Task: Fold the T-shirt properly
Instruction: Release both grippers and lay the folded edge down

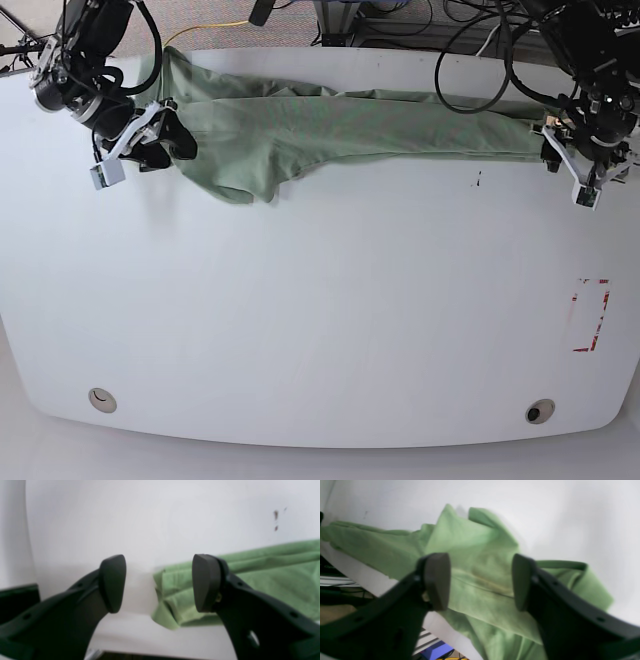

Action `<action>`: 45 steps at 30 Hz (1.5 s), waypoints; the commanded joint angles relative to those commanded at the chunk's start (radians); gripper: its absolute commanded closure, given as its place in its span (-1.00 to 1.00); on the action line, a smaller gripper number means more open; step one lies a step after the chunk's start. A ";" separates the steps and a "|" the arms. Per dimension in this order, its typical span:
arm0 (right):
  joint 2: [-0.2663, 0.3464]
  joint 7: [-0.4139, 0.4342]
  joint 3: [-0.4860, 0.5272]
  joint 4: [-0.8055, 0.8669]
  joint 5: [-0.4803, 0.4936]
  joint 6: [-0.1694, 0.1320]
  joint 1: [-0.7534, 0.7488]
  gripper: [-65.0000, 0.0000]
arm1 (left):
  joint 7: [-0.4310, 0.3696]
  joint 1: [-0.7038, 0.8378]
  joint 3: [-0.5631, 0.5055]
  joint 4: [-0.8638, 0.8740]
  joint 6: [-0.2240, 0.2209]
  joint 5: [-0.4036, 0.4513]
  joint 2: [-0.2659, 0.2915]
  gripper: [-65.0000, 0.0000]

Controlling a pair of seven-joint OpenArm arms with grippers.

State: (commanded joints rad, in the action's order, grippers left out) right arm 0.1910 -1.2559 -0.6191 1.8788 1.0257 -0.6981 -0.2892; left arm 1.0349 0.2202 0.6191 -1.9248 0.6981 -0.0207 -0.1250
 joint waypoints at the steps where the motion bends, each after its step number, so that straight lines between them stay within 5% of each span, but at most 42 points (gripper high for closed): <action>1: 0.000 0.002 0.012 -0.006 -0.009 0.000 -0.003 0.56 | 0.000 0.006 0.000 0.008 0.000 0.002 0.000 -0.20; 4: -0.002 0.005 0.066 -0.049 -0.098 0.000 -0.002 0.86 | -0.002 0.017 0.002 0.048 0.000 0.005 -0.009 -0.20; 9: -0.002 0.008 0.083 -0.118 -0.281 0.000 0.002 0.83 | -0.068 0.040 0.002 0.123 0.000 0.005 -0.044 -0.20; 18: 0.043 0.094 0.086 -0.344 -0.433 0.000 0.112 0.83 | -0.126 -0.046 -0.005 0.222 0.000 0.006 -0.040 -0.20; 24: 0.095 0.120 0.086 -0.434 -0.439 0.000 0.187 0.83 | -0.118 -0.087 -0.043 0.207 0.000 0.002 -0.038 -0.20; 38: 0.112 0.118 0.083 -0.439 -0.434 0.000 0.199 0.83 | 0.068 -0.144 -0.057 0.031 0.000 -0.005 -0.040 -0.22; 45: 0.091 0.118 0.080 -0.436 -0.434 0.000 0.198 0.83 | 0.107 -0.100 -0.064 0.037 0.000 -0.127 -0.044 -0.22</action>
State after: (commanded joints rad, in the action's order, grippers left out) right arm 0.2816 -1.1377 -0.5393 1.4431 0.5915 -0.6981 -0.0913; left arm 1.1423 0.1204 0.5547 -1.8880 0.6981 -0.1481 -0.1695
